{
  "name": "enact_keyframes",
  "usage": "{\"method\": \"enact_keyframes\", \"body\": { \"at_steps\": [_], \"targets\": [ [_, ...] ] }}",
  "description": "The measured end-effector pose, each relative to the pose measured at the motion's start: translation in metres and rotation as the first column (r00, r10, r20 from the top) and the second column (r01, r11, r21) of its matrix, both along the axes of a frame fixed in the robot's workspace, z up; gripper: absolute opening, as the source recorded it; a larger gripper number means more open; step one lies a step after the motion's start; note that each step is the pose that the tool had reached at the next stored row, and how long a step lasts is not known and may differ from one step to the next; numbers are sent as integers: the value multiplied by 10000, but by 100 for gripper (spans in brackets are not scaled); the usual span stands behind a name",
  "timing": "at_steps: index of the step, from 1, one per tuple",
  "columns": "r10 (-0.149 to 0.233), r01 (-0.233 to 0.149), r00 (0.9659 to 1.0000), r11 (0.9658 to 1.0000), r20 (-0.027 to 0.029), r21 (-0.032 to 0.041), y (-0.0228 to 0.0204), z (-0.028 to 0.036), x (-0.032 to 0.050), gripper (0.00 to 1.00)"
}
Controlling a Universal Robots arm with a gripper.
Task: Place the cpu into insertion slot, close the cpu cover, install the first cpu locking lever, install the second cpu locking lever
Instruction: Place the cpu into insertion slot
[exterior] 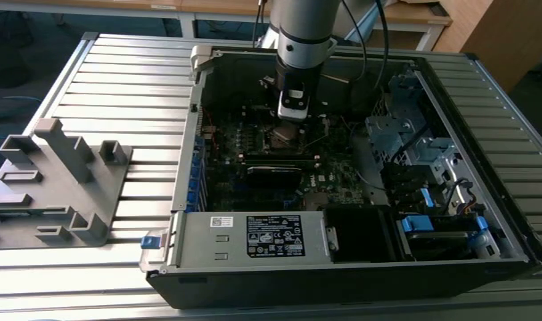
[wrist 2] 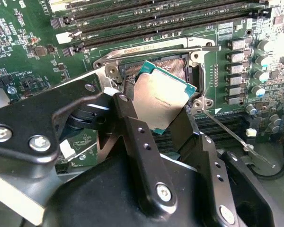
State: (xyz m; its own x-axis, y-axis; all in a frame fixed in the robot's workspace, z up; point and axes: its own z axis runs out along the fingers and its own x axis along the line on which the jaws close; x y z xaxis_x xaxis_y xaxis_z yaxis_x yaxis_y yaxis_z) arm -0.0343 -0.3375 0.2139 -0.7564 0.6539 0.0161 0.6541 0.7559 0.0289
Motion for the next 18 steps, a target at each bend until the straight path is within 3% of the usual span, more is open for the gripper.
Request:
{"method": "enact_keyframes", "body": {
  "at_steps": [4,9,14,18],
  "targets": [
    [-720,720,9974,9974,-1,0,0,-4,0,54],
    [-1613,1613,9869,9869,0,0,0,-9,0,54],
    [-2503,2503,9682,9682,-1,0,0,-14,0,54],
    [-3209,3209,9471,9471,-1,0,0,-19,0,54]
  ]
}}
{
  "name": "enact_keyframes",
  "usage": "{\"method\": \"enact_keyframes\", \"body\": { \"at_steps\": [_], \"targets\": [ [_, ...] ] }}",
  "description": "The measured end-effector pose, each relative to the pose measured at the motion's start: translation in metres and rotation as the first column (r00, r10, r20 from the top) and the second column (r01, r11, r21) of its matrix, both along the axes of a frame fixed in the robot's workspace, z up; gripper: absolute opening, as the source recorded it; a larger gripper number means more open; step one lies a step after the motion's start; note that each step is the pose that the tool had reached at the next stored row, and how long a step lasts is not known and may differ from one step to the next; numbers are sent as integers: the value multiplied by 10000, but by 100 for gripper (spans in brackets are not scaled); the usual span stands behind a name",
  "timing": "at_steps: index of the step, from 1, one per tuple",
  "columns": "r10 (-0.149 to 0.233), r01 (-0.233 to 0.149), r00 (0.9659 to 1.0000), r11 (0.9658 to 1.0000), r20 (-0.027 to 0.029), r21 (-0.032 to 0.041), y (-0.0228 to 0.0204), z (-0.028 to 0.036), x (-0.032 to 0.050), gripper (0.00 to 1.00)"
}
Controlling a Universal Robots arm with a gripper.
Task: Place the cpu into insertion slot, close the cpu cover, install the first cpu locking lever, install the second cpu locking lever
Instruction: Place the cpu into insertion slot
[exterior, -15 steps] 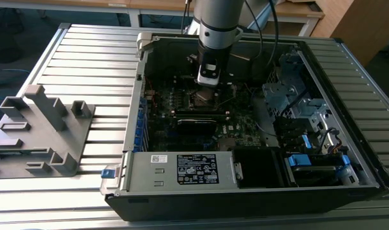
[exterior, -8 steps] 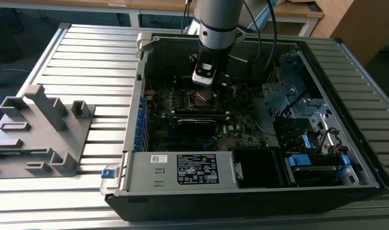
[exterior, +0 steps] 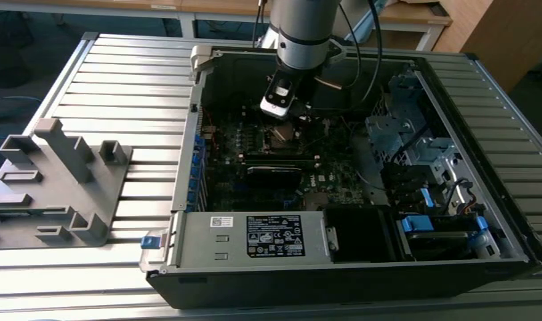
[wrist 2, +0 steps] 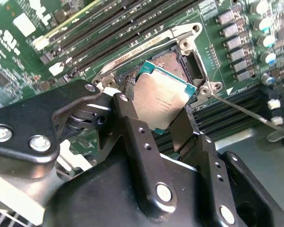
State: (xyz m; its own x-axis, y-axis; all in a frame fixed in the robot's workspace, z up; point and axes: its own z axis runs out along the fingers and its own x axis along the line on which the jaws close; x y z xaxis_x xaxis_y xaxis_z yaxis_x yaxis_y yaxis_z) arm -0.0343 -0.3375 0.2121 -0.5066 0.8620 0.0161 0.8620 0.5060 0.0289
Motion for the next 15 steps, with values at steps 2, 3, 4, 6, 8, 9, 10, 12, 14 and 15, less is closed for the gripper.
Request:
{"method": "enact_keyframes", "body": {
  "at_steps": [2,3,4,6,8,9,10,12,14,15],
  "targets": [
    [-361,361,9993,9993,0,0,0,-2,0,54],
    [-539,539,9985,9985,0,0,0,-3,0,54],
    [-731,731,9973,9973,0,0,0,-4,0,54],
    [-1093,1093,9940,9940,0,0,0,-6,0,54],
    [-1450,1450,9894,9894,0,0,0,-7,0,54],
    [-1628,1628,9867,9867,0,0,0,-9,0,54],
    [-1805,1805,9836,9836,0,0,0,-10,0,54],
    [-2157,2157,9765,9765,0,0,0,-12,0,54],
    [-2497,2497,9683,9683,-1,0,0,-13,0,54],
    [-2565,2565,9666,9666,-1,0,0,-13,0,54]
  ]
}}
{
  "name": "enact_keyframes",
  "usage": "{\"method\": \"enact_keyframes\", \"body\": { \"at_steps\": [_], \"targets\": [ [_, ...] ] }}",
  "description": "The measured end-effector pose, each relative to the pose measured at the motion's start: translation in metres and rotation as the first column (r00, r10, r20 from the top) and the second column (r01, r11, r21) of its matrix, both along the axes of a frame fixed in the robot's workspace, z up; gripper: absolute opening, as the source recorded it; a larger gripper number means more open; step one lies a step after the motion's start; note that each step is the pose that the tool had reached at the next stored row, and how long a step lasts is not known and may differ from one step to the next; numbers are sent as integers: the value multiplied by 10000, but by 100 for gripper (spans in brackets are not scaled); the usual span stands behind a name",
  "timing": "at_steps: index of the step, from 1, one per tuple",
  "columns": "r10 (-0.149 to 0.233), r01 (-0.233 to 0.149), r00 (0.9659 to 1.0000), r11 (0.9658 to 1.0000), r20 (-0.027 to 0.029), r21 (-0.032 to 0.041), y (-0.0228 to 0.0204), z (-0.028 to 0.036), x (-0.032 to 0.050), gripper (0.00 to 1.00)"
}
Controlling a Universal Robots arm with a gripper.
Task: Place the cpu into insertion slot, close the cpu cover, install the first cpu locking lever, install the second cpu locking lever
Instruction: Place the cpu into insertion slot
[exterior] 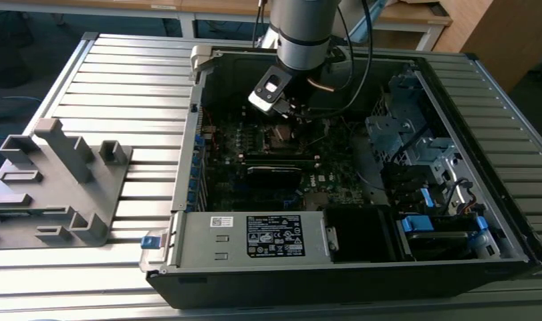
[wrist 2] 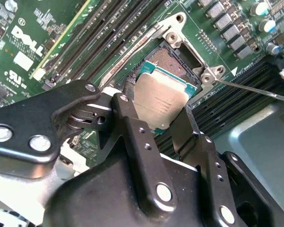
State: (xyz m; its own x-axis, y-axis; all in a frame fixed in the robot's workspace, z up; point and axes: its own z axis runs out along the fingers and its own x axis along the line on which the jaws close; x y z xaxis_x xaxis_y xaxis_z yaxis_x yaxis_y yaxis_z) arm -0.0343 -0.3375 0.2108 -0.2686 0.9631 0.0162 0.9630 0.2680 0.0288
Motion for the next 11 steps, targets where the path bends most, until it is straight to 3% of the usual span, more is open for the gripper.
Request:
{"method": "enact_keyframes", "body": {
  "at_steps": [6,11],
  "targets": [
    [-115,115,9999,9999,1,0,0,0,0,54],
    [-997,997,9950,9950,0,-1,0,-2,0,54]
  ]
}}
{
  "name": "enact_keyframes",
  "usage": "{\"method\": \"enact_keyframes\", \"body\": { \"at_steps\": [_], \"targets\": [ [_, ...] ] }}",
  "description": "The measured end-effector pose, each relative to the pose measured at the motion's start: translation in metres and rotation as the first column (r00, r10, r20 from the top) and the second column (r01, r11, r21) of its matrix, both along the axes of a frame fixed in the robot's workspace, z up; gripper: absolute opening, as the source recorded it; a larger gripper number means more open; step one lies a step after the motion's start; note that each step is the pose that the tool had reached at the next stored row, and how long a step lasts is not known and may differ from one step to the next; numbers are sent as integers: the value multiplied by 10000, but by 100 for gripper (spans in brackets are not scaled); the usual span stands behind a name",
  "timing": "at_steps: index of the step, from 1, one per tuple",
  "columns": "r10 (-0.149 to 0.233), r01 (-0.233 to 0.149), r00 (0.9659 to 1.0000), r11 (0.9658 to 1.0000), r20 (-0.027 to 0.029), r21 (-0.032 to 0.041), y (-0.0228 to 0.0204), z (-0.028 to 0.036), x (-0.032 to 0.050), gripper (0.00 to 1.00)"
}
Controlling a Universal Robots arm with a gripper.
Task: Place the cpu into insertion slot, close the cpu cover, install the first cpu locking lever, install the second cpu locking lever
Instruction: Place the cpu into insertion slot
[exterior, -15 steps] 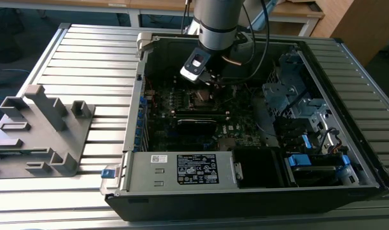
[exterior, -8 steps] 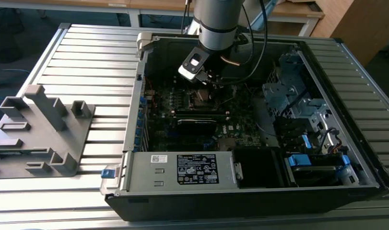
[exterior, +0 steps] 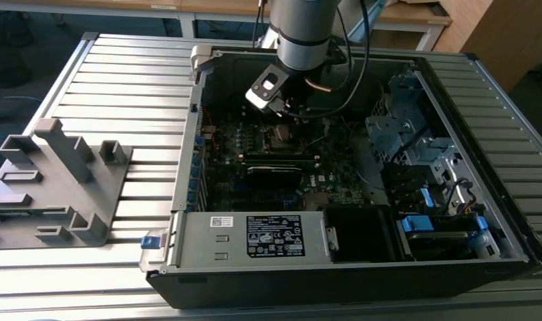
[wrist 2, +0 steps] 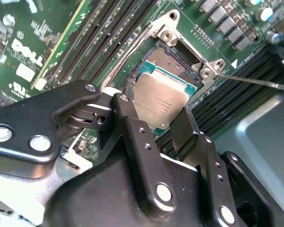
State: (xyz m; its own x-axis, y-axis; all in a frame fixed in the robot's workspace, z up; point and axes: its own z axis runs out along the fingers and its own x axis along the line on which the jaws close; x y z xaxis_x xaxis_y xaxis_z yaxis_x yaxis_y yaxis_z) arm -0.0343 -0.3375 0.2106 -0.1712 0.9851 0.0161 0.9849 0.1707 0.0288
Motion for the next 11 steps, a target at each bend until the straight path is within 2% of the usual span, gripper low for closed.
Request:
{"method": "enact_keyframes", "body": {
  "at_steps": [3,6,9,11],
  "targets": [
    [-550,550,9985,9985,1,2,0,-6,0,54],
    [-1092,1092,9940,9940,1,1,0,-12,0,54],
    [-1628,1628,9867,9867,1,1,0,-19,0,54],
    [-1992,1992,9800,9800,1,1,0,-22,0,54]
  ]
}}
